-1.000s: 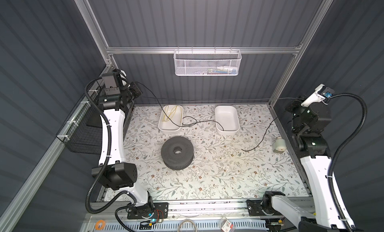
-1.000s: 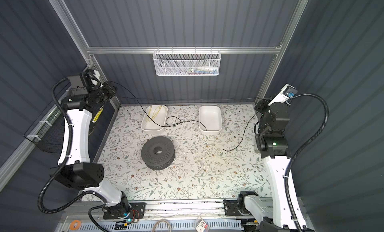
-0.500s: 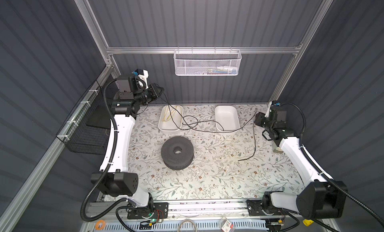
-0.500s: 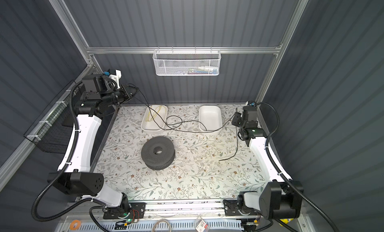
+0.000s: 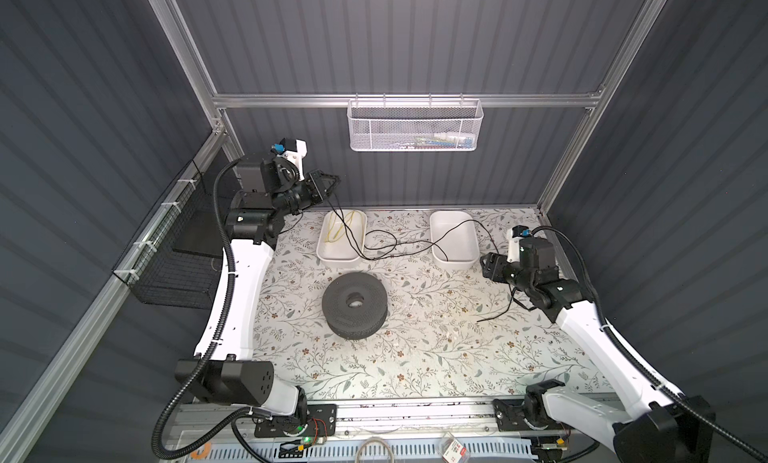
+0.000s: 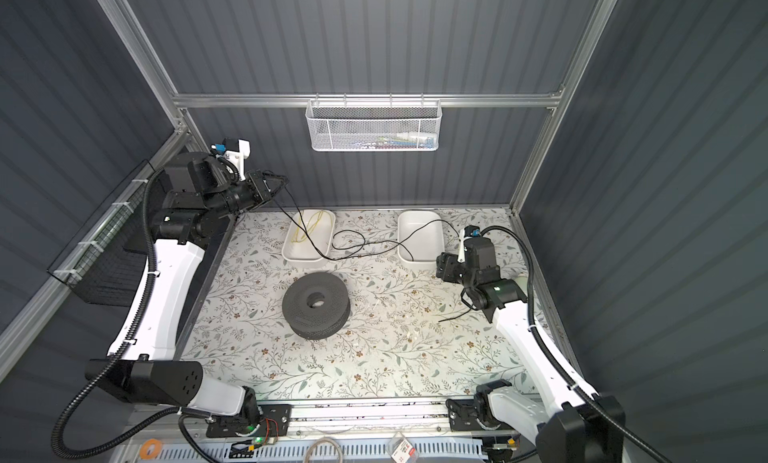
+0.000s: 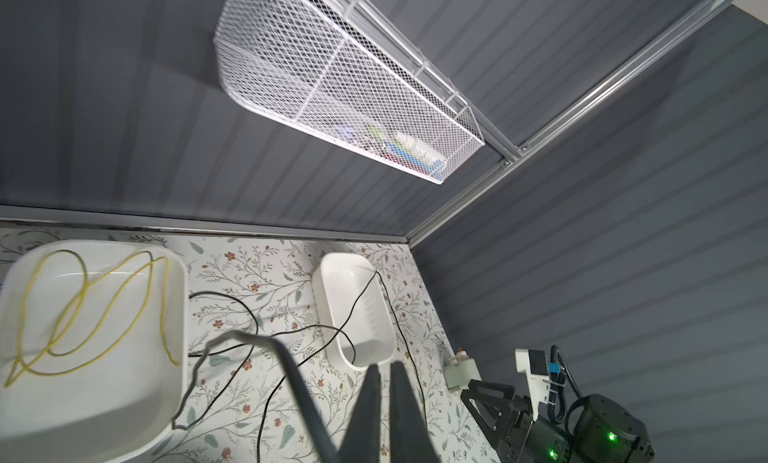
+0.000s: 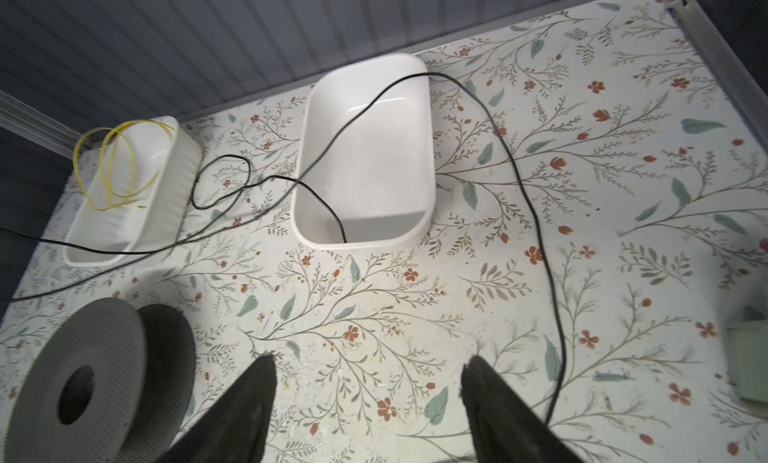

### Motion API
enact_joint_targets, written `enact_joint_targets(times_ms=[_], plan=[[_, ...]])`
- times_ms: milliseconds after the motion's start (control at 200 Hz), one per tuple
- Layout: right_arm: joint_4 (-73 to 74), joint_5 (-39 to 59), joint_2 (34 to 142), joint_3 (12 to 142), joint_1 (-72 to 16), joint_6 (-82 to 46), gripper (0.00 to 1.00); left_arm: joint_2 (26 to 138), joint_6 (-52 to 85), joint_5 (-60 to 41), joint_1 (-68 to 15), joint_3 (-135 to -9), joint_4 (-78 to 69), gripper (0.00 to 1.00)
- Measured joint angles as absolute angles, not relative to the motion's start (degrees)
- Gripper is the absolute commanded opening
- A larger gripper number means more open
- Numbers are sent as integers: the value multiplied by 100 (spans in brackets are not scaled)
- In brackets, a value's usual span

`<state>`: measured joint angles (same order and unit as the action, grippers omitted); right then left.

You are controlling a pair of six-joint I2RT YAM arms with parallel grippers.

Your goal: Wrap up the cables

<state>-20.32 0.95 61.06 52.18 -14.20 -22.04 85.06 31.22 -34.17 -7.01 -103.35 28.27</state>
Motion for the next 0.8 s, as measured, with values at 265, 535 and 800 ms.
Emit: enact_joint_targets(times_ms=[265, 535, 800], plan=[[-875, 427, 6923, 5179, -2086, -3717, 78, 7760, 3275, -3374, -1385, -9373, 2427, 10], [1155, 670, 7990, 4139, -2762, -6101, 79, 7544, 3570, -3146, -2504, -8313, 1739, 10], [2307, 735, 9581, 4460, -2965, -7502, 77, 7446, 3649, -2875, -2991, -8232, 1599, 11]])
